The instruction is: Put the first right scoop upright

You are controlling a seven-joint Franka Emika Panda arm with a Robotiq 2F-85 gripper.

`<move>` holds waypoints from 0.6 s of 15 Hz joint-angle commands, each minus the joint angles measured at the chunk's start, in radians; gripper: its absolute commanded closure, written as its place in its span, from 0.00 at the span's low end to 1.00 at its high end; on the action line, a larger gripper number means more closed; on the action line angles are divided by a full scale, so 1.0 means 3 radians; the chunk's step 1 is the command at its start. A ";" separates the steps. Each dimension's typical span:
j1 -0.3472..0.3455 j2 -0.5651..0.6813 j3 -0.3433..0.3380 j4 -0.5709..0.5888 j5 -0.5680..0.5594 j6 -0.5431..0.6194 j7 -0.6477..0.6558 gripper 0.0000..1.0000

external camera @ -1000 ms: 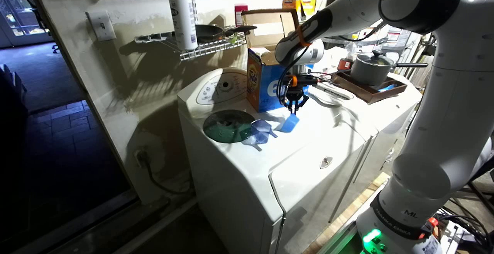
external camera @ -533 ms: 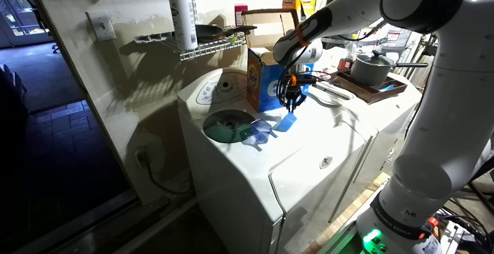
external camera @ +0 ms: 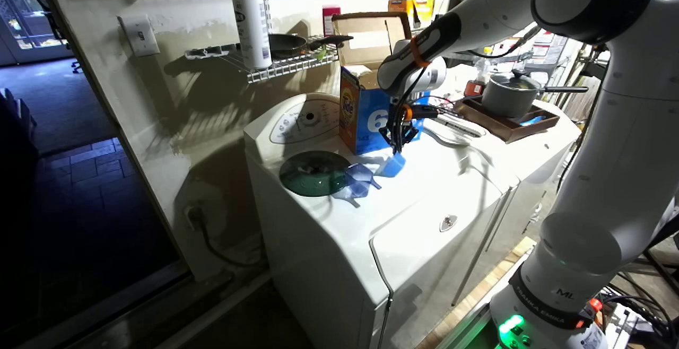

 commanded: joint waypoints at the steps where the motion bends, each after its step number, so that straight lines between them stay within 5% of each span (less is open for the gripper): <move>1: -0.0035 -0.0207 0.0075 -0.0279 0.0063 0.0310 -0.0444 0.98; 9: -0.0092 -0.0468 0.0174 -0.0641 0.0579 0.0559 -0.1581 0.98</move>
